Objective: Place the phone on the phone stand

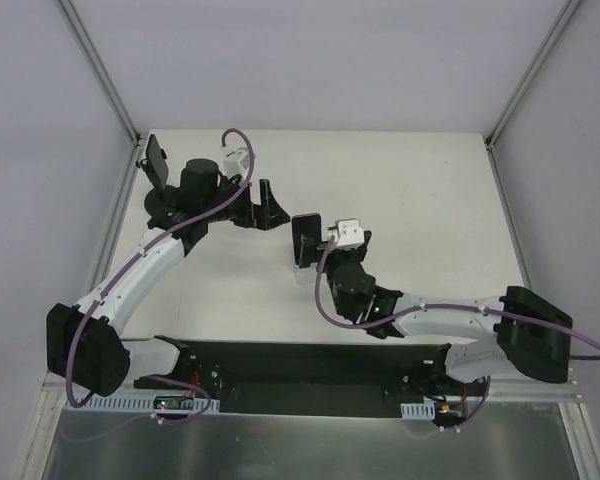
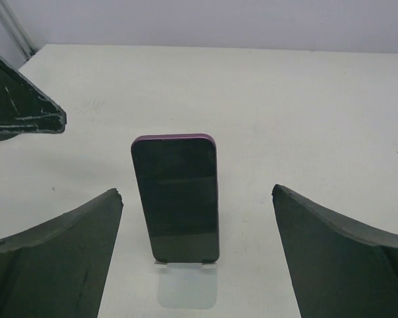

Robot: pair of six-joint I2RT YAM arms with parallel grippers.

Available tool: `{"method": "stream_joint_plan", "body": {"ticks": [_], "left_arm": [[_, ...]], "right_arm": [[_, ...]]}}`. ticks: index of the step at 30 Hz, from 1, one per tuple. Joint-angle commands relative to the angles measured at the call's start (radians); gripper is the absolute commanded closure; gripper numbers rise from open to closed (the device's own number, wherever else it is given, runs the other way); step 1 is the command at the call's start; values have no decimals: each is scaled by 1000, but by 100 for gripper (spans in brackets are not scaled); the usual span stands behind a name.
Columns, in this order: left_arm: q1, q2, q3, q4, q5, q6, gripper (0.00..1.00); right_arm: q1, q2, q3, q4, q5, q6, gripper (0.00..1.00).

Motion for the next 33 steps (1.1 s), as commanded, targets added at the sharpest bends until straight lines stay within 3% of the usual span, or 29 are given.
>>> {"method": "stream_joint_plan", "body": {"ticks": [1, 5, 9, 15, 19, 29, 33], "left_arm": [[-10, 12, 4, 110, 212, 69, 1], [-62, -20, -13, 124, 255, 184, 1], [-119, -65, -56, 120, 265, 273, 1], [-119, -88, -125, 129, 196, 158, 4], [-120, -147, -318, 334, 159, 97, 4], [-99, 46, -449, 658, 79, 197, 2], [-97, 132, -395, 680, 163, 218, 5]], "right_arm": [[-77, -190, -92, 28, -261, -66, 3], [-202, -348, -211, 22, -487, -17, 3], [-312, -487, -247, -137, -642, 14, 3], [-416, -617, -319, -155, -751, 42, 4], [-465, -640, -343, -148, -826, 48, 4], [-519, -697, -377, -139, -902, 45, 3], [-543, -724, -397, -136, -915, 45, 3]]}}
